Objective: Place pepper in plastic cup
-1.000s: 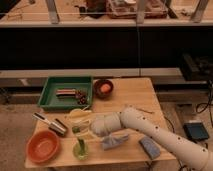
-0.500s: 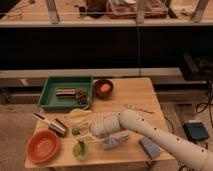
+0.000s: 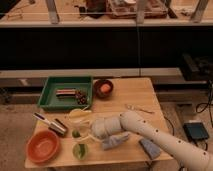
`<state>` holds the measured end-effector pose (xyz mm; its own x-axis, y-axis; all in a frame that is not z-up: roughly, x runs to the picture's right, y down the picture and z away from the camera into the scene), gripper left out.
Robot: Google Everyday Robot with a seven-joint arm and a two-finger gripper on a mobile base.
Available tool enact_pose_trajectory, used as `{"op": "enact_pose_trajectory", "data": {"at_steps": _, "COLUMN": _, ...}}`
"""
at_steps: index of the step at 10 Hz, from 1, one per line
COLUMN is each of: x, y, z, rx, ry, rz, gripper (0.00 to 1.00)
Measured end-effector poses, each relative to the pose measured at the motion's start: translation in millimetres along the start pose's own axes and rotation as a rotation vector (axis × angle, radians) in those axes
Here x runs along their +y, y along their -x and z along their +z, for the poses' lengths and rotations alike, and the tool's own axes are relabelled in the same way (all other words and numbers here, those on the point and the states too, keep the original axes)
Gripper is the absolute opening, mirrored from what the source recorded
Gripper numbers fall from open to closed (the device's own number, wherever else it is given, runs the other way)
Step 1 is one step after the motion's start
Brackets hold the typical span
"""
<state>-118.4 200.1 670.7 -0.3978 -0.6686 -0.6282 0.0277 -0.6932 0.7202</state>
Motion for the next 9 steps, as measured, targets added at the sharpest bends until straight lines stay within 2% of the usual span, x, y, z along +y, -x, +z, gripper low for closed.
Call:
{"op": "enact_pose_trajectory", "data": {"at_steps": 3, "x": -1, "y": -6, "z": -2, "rx": -0.010, "ry": 0.003, "rz": -0.005, "gripper": 0.80}}
{"op": "enact_pose_trajectory", "data": {"at_steps": 5, "x": 6, "y": -3, "z": -7, "rx": -0.066, "ry": 0.028, "rz": 0.073, "gripper": 0.80}}
{"op": "enact_pose_trajectory", "data": {"at_steps": 6, "x": 12, "y": 0, "z": -11, "rx": -0.094, "ry": 0.048, "rz": 0.164, "gripper": 0.80}}
{"op": "enact_pose_trajectory", "data": {"at_steps": 7, "x": 19, "y": 10, "z": -24, "rx": -0.099, "ry": 0.092, "rz": 0.306, "gripper": 0.80}}
{"op": "enact_pose_trajectory", "data": {"at_steps": 9, "x": 28, "y": 28, "z": -52, "rx": -0.080, "ry": 0.182, "rz": 0.528, "gripper": 0.80}}
